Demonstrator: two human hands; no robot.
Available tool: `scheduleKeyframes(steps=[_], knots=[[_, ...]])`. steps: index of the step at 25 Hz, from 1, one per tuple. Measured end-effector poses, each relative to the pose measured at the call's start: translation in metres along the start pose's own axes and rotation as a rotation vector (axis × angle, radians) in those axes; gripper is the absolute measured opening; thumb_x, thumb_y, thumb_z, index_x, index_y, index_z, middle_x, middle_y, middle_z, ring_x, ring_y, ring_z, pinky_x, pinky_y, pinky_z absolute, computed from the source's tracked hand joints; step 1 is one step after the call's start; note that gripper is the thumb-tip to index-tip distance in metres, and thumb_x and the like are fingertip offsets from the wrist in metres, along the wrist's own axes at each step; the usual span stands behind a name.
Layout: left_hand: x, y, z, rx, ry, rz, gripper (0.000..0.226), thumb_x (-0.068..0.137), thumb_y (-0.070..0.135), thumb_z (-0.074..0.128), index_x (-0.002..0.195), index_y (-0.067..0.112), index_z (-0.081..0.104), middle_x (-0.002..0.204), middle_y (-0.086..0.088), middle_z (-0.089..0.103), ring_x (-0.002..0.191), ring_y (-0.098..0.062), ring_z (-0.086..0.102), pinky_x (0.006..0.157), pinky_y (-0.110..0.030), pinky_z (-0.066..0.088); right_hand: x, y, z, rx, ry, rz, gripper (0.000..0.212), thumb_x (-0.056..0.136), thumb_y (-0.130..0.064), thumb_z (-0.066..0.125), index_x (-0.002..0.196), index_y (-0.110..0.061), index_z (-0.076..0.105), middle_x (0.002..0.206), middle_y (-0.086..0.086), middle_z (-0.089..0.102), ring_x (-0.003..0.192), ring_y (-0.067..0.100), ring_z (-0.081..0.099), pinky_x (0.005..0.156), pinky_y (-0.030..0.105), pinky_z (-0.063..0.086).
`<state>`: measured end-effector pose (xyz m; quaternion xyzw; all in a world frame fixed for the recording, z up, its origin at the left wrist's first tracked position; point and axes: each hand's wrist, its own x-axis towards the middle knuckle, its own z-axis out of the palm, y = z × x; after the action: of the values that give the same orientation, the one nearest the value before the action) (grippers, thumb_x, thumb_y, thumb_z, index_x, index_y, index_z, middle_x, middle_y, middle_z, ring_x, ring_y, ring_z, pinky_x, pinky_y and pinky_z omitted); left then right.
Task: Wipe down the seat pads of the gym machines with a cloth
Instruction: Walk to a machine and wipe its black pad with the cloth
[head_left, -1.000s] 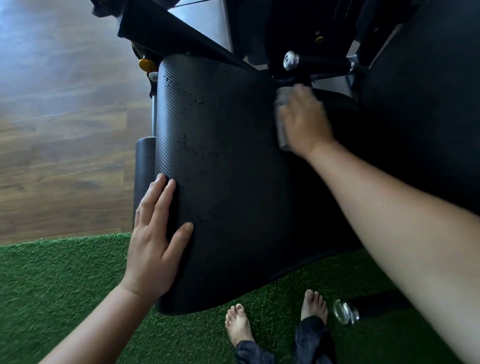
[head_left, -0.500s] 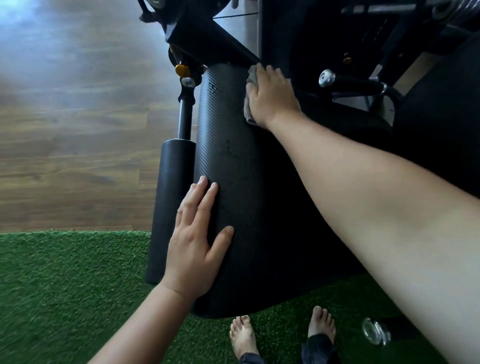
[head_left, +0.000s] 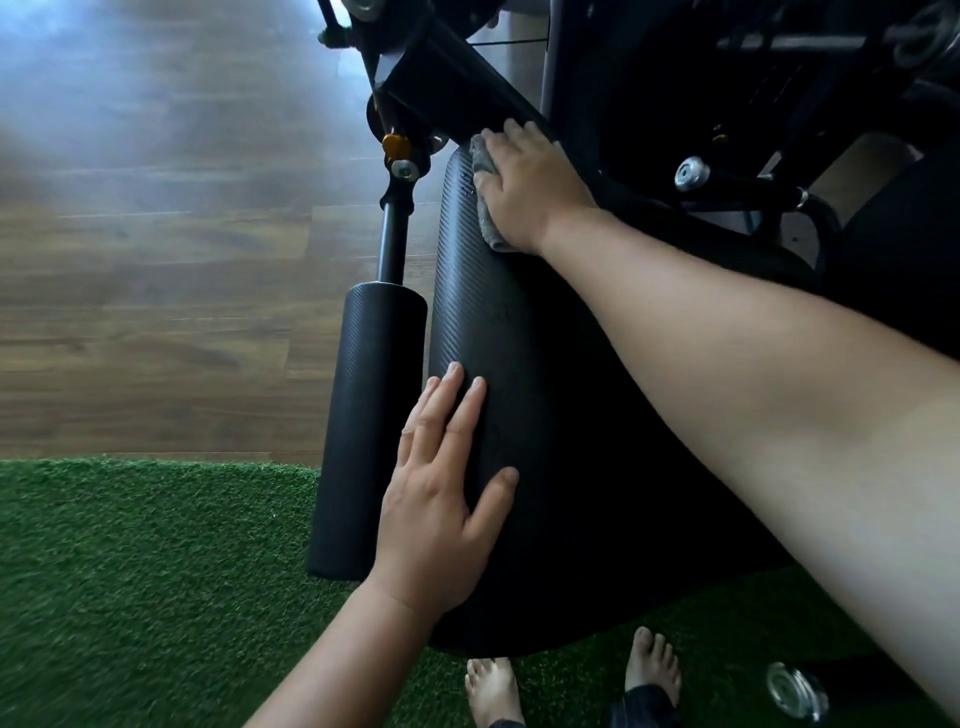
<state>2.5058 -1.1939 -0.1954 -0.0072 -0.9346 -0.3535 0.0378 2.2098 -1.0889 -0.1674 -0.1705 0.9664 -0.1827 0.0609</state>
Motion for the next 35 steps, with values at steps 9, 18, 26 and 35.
scheduleKeyframes(steps=[9,18,26,35], knots=[[0.000,0.000,-0.001,-0.012,-0.002,-0.014,0.073,0.093,0.044,0.056,0.159,0.023,0.035,0.169,0.009,0.021,0.158,-0.012,0.013,0.126,-0.031,0.017,-0.016,0.015,-0.007,-0.137,-0.117,-0.483,0.056,0.102,-0.045,0.036,0.153,-0.022,0.043,0.165,0.003,0.028,0.156,0.019,0.013,0.124,0.042,0.003],[-0.007,-0.009,-0.004,-0.094,0.052,-0.113,0.077,0.092,0.052,0.055,0.158,0.018,0.036,0.168,0.005,0.024,0.156,-0.011,0.020,0.126,-0.032,0.021,-0.104,0.003,0.000,-0.129,-0.224,-0.829,0.053,0.101,-0.051,0.037,0.136,-0.021,0.063,0.151,-0.001,0.052,0.149,0.017,0.033,0.125,0.043,0.006],[-0.024,-0.030,-0.015,-0.100,-0.015,-0.052,0.068,0.099,0.053,0.047,0.159,0.021,0.036,0.166,0.009,0.028,0.152,-0.010,0.027,0.124,-0.032,0.024,-0.130,-0.016,0.010,-0.085,-0.109,-0.673,0.050,0.097,-0.053,0.043,0.131,-0.025,0.068,0.148,0.003,0.055,0.148,0.021,0.036,0.124,0.052,0.013],[-0.058,-0.063,-0.027,-0.082,-0.071,0.037,0.057,0.104,0.039,0.045,0.156,0.017,0.041,0.160,0.006,0.041,0.148,-0.013,0.035,0.121,-0.037,0.031,-0.119,-0.017,0.012,-0.178,-0.054,-0.676,0.045,0.101,-0.044,0.043,0.131,-0.019,0.066,0.146,0.004,0.058,0.146,0.023,0.040,0.123,0.058,0.014]])
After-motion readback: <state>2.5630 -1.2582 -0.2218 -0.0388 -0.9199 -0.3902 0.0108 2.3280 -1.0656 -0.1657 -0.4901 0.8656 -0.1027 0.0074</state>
